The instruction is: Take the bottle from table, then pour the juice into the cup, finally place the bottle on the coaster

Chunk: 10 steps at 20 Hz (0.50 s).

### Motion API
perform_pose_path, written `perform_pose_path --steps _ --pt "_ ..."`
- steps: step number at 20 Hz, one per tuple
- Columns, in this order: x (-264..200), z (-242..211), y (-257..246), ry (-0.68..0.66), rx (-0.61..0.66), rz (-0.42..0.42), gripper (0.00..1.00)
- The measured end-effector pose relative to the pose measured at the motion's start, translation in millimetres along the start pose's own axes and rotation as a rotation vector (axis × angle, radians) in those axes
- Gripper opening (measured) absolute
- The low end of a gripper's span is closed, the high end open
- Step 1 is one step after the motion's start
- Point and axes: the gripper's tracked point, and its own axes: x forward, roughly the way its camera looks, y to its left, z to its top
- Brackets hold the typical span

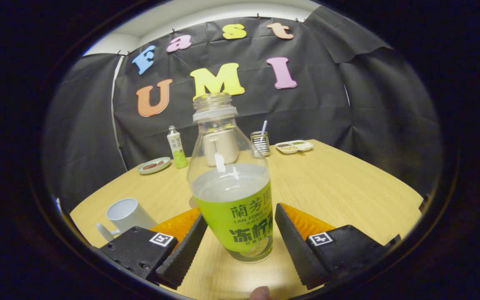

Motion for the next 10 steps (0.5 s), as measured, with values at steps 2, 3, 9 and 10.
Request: perform_pose_path --steps 2,3,9,10 --pt "1.2 -0.9 1.9 0.003 0.017 0.005 0.96" --pt "0.5 -1.0 2.4 0.002 0.013 0.002 0.91" --pt "-5.0 7.6 6.2 0.003 -0.104 -0.005 0.82" --pt "-5.9 12.7 6.9 -0.004 -0.128 -0.010 0.80"
